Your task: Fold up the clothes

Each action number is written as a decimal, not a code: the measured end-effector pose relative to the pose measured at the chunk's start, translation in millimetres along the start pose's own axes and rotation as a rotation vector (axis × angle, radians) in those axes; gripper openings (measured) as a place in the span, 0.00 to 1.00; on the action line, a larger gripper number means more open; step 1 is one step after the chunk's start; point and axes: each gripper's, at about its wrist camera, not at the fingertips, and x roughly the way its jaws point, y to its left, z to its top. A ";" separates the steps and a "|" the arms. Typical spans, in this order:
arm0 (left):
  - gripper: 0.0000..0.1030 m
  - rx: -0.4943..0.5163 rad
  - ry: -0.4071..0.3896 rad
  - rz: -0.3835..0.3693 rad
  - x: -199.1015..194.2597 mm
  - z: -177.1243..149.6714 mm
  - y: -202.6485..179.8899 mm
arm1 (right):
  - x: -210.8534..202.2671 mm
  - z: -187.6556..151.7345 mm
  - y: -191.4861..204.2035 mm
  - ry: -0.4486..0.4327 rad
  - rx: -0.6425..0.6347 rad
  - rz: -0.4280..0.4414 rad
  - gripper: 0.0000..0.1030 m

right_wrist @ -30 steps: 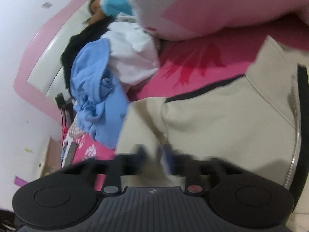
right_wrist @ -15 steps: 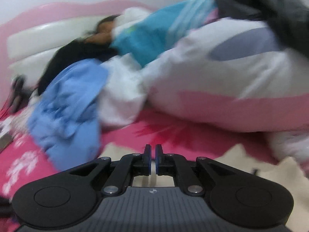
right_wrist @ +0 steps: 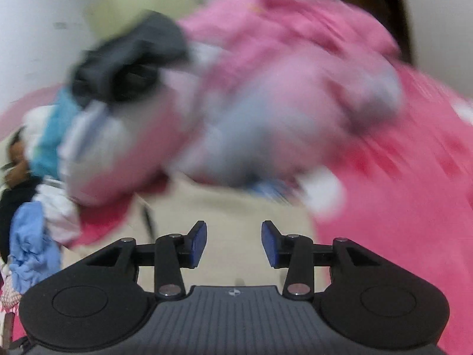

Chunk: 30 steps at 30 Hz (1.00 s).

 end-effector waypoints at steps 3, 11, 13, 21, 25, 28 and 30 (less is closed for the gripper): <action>0.57 -0.010 -0.003 0.005 -0.4 0.5 1.7 | -2.6 -20.6 -33.6 0.103 0.140 -0.041 0.42; 0.57 -0.022 -0.011 -0.010 -1.7 0.1 4.9 | 15.4 -23.5 -54.2 0.126 0.253 -0.070 0.44; 0.57 -0.021 -0.011 -0.009 -2.0 -0.4 4.5 | 26.5 -14.2 -52.7 0.130 0.217 -0.085 0.44; 0.57 -0.034 -0.007 -0.020 -1.5 -0.7 5.7 | 59.1 -9.5 -40.7 0.178 0.078 -0.088 0.19; 0.57 -0.033 -0.003 -0.019 -0.6 -0.5 5.2 | 43.9 -12.6 -29.7 0.108 0.002 -0.086 0.09; 0.57 -0.034 -0.004 -0.019 -1.0 -0.6 5.3 | 38.6 -11.7 -20.5 0.071 -0.029 -0.104 0.08; 0.57 -0.037 -0.007 -0.019 -1.5 -1.0 6.0 | 34.8 -6.5 -9.4 0.044 -0.078 -0.114 0.08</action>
